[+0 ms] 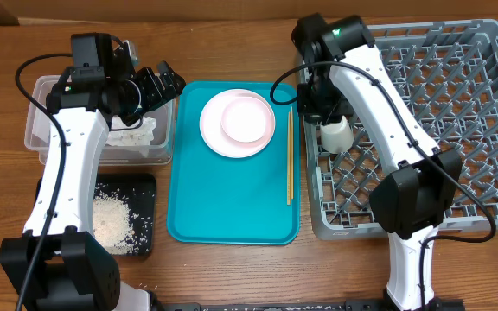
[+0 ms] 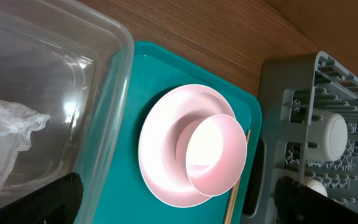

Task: Sort waste into correct bins and load items into the dishwasher
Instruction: 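Move the right gripper over the teal tray toward the chopsticks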

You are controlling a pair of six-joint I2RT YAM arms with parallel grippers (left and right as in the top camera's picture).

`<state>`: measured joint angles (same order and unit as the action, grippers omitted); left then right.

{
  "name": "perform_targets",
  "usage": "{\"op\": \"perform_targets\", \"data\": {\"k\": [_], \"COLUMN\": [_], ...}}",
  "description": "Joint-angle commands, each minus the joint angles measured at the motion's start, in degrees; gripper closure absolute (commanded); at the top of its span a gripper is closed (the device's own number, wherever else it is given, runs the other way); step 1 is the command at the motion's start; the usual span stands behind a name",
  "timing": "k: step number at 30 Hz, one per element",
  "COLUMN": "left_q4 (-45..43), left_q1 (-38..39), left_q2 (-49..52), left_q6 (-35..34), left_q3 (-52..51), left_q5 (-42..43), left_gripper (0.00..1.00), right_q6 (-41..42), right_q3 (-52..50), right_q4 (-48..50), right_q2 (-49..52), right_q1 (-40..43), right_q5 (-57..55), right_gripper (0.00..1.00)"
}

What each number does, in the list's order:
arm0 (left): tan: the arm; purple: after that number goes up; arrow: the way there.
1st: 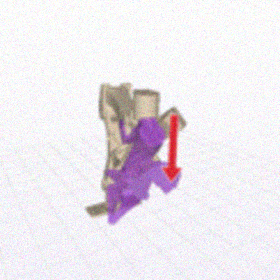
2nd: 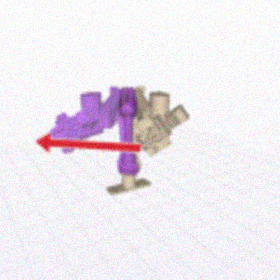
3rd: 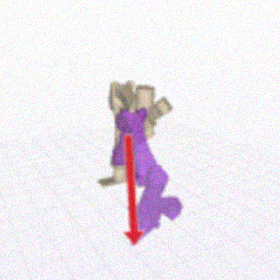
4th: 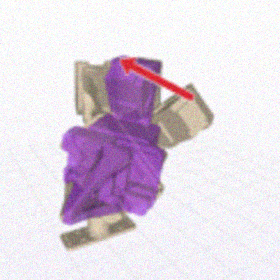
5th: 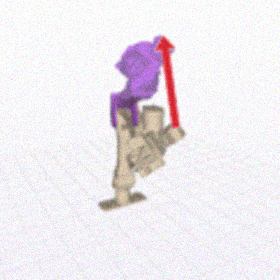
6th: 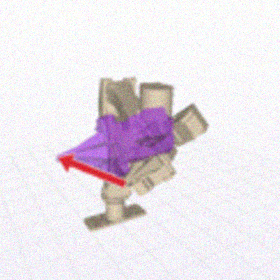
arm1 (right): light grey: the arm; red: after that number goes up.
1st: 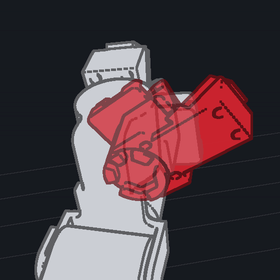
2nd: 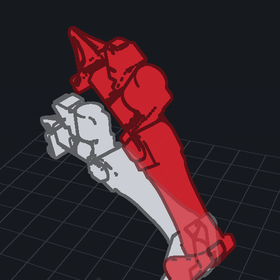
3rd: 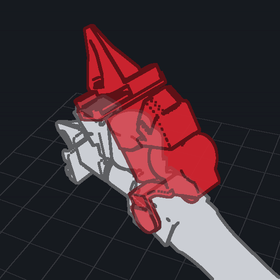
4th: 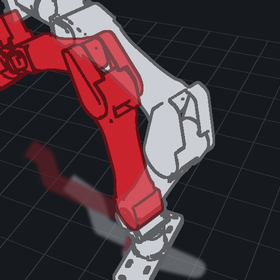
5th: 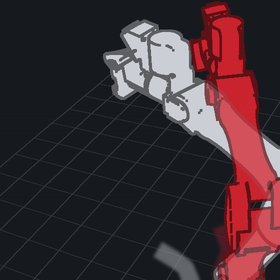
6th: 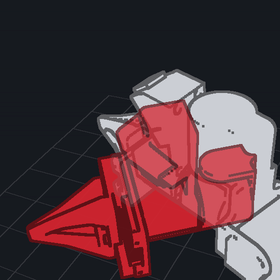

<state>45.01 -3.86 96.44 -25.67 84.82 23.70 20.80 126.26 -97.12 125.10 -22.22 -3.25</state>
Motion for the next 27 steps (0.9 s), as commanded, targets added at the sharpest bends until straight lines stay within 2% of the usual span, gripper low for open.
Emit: {"op": "perform_targets", "data": {"k": [1, 11, 21, 27], "left_q4": [0.0, 0.0, 0.0, 0.0], "left_q1": [0.1, 0.1, 0.1, 0.1], "left_q2": [-0.5, -0.5, -0.5, -0.5], "left_q6": [0.4, 0.4, 0.4, 0.4], "left_q3": [1.5, 1.5, 1.5, 1.5], "left_q5": [-0.4, -0.4, -0.4, -0.4], "left_gripper": [0.00, 0.00, 0.00, 0.00], "right_q6": [0.3, 0.3, 4.3, 11.0], "right_q3": [-1.4, -1.4, -1.4, -1.5], "right_q4": [0.0, 0.8, 6.5, 7.0], "right_q2": [-0.6, -0.6, -0.6, -0.6], "right_q1": [-0.2, -1.1, -9.7, -15.6], "right_q5": [-0.1, 11.1, 10.1, 1.9], "right_gripper": [0.83, 0.85, 0.89, 0.89]}}
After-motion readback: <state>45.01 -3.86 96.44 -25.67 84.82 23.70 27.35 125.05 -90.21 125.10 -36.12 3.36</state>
